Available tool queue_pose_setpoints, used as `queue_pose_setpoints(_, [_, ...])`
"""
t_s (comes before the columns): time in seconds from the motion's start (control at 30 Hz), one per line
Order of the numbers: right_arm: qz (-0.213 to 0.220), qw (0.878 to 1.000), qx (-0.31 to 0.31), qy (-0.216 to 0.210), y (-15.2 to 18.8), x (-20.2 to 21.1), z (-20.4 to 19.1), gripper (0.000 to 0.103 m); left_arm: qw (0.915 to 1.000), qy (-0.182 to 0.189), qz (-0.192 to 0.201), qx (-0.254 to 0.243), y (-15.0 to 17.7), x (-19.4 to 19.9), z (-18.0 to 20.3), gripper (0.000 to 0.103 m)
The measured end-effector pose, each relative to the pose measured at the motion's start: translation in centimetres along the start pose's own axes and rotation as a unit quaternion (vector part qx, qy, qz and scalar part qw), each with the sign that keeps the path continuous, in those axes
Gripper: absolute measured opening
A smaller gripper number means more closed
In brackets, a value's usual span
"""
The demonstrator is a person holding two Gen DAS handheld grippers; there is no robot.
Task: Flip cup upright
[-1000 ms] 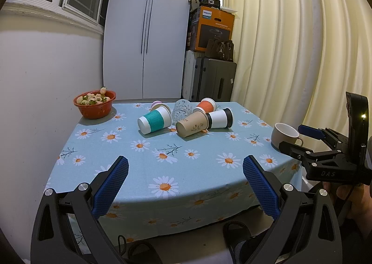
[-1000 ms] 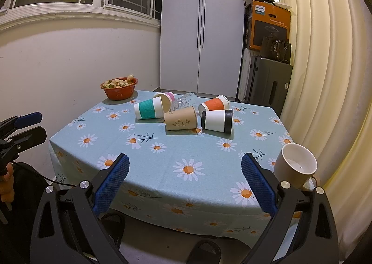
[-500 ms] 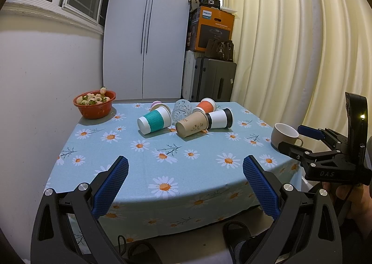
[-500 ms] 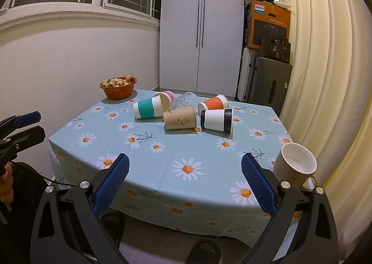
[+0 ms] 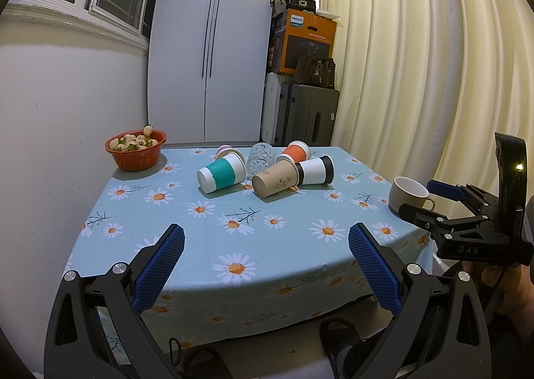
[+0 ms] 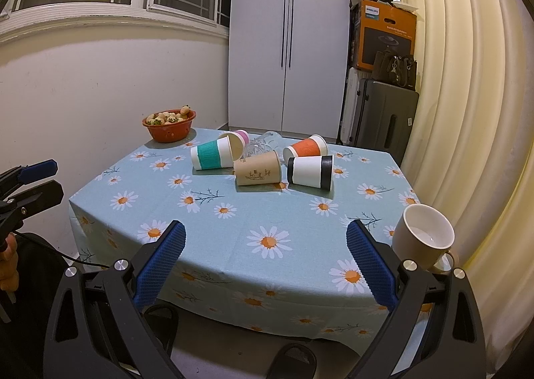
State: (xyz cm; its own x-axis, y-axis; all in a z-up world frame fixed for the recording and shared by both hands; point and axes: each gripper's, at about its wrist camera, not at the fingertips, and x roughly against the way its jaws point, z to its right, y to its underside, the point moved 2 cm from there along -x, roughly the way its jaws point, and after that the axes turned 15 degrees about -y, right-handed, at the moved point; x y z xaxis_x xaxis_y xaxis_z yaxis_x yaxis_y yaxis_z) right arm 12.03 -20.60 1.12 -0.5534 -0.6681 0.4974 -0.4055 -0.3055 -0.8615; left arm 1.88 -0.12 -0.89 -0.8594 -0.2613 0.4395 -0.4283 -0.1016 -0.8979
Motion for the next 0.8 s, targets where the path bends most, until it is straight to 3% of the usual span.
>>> queue_pose_setpoints(0.8, [-0.002,1.000,0.001,0.003,0.38,-0.10,0.26,0.096,1.0000,0.001,-0.001,0.004,-0.14,-0.18,0.51,0.096])
